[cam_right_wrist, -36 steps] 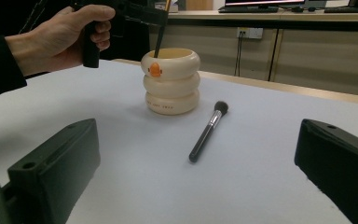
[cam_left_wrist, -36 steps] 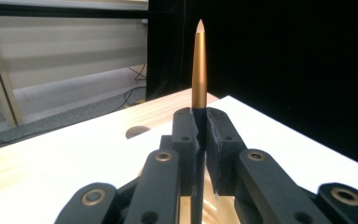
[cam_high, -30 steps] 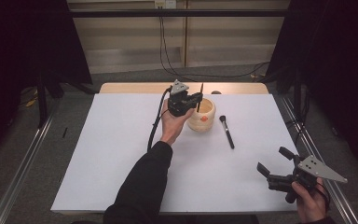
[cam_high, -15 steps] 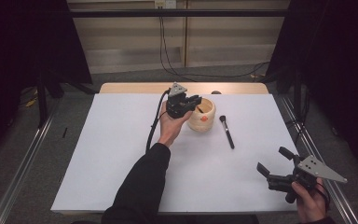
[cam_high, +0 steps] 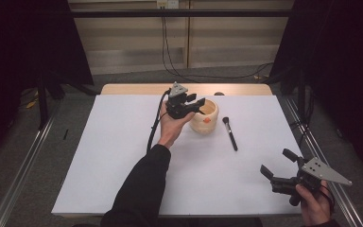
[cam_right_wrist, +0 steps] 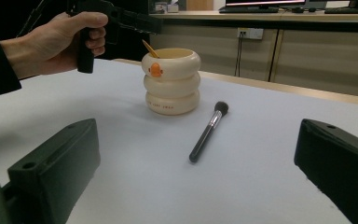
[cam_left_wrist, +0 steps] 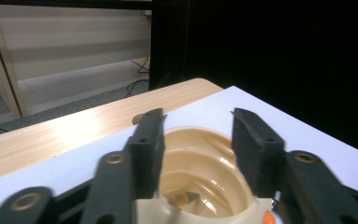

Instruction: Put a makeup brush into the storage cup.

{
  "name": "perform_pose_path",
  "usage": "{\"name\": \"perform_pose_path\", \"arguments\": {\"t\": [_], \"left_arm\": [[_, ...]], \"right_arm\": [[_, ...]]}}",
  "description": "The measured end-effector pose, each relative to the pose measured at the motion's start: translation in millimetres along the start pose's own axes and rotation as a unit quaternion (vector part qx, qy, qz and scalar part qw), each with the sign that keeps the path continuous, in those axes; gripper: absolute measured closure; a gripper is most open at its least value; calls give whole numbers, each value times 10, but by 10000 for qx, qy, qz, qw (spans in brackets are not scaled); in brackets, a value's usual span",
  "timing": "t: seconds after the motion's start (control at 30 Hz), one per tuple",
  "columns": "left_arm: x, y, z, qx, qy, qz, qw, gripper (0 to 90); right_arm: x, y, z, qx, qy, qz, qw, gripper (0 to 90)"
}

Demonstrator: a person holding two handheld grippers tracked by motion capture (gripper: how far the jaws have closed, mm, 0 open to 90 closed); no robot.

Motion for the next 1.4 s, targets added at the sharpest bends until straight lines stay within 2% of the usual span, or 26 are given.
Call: {"name": "perform_pose_path", "arguments": {"t": [0.07,0.1,0.17,0.2,0.23,0.3,0.33,0.37,0.4,0.43,0.5,0.53,0.57,0.6,0.63,0.7,0.73,0.93,1.0,1.07,1.1,1.13,1.23,1.3,1.33,1.4], "left_arm": [[-3,-12,8,11,-32,84,10000,459],[8,-17,10,-12,-34,-22,10000,433],[-13,-33,25,11,92,140,9999,387],[-6,-34,29,16,82,113,9999,320],[-7,-42,33,23,107,167,9998,303],[3,-50,36,0,91,45,9999,286],[11,-45,36,13,14,17,10000,250],[23,-52,21,-79,72,-44,9999,217],[27,-51,20,-46,137,-22,9999,195],[11,-64,2,-169,196,98,9996,171],[16,-63,-10,-222,-36,60,9997,106],[0,-73,-5,-224,7,108,9997,89],[-7,-90,-5,-268,-20,109,9996,59],[1,-89,7,-201,-102,69,9997,27],[-6,-114,13,-236,-139,117,9996,20],[2,-148,39,-206,-213,5,9996,19],[-5,-172,53,-196,-204,67,9996,17],[-2,-306,78,-202,41,30,9998,19],[-16,-358,90,-183,154,167,9996,17],[-30,-403,106,-152,39,302,9994,15],[-24,-414,117,-100,-11,267,9996,18],[-29,-443,134,-41,-17,328,9995,17],[-14,-516,163,78,59,357,9993,15],[-19,-571,177,146,186,471,9986,14],[-17,-594,182,185,214,432,9987,14],[-38,-648,187,273,179,518,9981,12]], "right_arm": [[-3,1,-1,-2,14,7,10000,0],[-3,1,-2,-9,22,6,10000,0],[-2,0,-1,-4,13,5,10000,0],[-2,-1,-1,-5,16,3,10000,0],[-2,-1,-2,-11,18,1,10000,0],[-2,0,-1,-5,15,5,10000,0],[0,1,-1,-3,2,3,10000,0],[2,3,0,6,-15,-1,10000,0],[2,1,2,13,-11,2,10000,0],[0,-1,2,8,0,7,10000,0],[-5,-9,0,-14,64,16,10000,0],[3,-5,0,0,37,-6,10000,0],[3,-2,-4,-13,21,-9,10000,0],[1,-2,-1,-9,19,-5,10000,0],[-5,-3,0,-6,33,10,10000,0],[-3,-9,-1,-14,30,16,10000,0],[8,-9,-3,-6,-9,-13,10000,0],[14,-13,-5,-2,-14,-36,10000,0],[13,-9,-3,9,-27,-33,10000,0],[11,-10,-1,9,-7,-33,10000,0],[9,-10,-3,2,-11,-25,10000,0],[10,-11,-5,-7,-18,-27,10000,0],[6,-16,-4,-12,-25,-11,10000,0],[6,-18,-2,-10,-23,-17,10000,0],[5,-16,-3,-11,-26,-9,10000,0],[5,-13,-1,-9,-13,-18,10000,0]]}}
Point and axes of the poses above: each handheld gripper's, and its own axes: y roughly forward along the jaws, z roughly out of its top, x roughly to its right, the point moved 9 cm from there along y, roughly forward along the jaws, and after that the axes turned 15 degrees about -y, right-handed, at the moved point
